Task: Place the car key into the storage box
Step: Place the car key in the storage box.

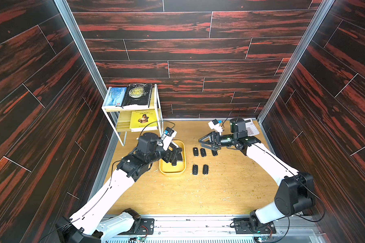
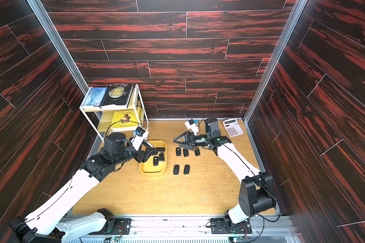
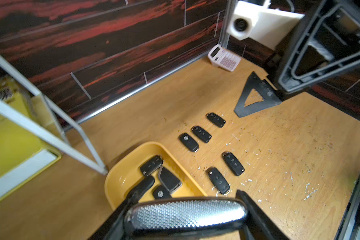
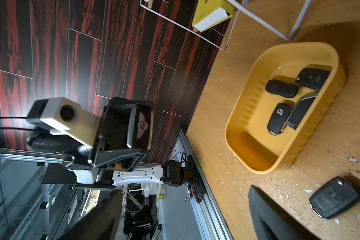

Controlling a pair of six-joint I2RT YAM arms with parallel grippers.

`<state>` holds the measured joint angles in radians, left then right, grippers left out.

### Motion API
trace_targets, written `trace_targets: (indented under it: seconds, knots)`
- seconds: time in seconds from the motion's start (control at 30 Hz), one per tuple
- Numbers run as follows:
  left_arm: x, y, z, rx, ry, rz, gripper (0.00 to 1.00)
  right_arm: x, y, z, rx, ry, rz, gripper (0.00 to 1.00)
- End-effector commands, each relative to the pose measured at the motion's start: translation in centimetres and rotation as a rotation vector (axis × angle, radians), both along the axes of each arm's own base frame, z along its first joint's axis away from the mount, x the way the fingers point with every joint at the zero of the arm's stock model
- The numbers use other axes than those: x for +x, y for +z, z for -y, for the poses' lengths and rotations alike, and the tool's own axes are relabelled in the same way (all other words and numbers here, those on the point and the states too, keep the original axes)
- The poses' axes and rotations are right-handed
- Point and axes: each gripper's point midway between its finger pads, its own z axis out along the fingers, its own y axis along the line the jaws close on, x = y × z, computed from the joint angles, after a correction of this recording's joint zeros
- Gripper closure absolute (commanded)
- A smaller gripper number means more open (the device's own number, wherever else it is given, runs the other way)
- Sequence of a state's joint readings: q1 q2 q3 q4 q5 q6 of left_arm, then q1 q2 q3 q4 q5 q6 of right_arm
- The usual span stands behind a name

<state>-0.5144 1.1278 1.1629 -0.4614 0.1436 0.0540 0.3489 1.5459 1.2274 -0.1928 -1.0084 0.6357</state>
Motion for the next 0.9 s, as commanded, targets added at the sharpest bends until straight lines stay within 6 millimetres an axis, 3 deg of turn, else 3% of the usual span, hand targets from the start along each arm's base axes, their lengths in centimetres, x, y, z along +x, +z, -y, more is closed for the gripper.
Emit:
trace_targets:
  seconds: [0.0, 0.23, 0.33, 0.53, 0.67, 0.87]
  knots:
    - [0.4, -3.2, -2.7, 0.089, 0.182, -0.217, 0.47, -0.3, 0.6, 0.5, 0.021, 0.004, 0.022, 0.01]
    - [2.6, -8.0, -2.8, 0.207, 0.274, -0.575, 0.54, -0.6, 0.5, 0.8, 0.018, -0.002, 0.019, 0.01]
    - [2.3, -9.2, -1.9, 0.232, 0.224, -0.746, 0.55, -0.7, 0.4, 1.2, 0.008, -0.009, 0.021, 0.01]
    - [4.3, -10.0, -1.1, 0.138, 0.257, -0.743, 0.53, -0.5, -0.4, 2.4, -0.013, -0.037, 0.005, 0.01]
    - [4.6, -11.9, -1.6, 0.108, 0.277, -0.832, 0.53, -0.5, -0.8, 2.9, -0.015, -0.048, -0.004, 0.01]
    - [3.8, -15.7, -2.6, 0.210, 0.303, -0.983, 0.54, -0.4, -1.3, 3.0, -0.021, -0.055, -0.013, 0.01]
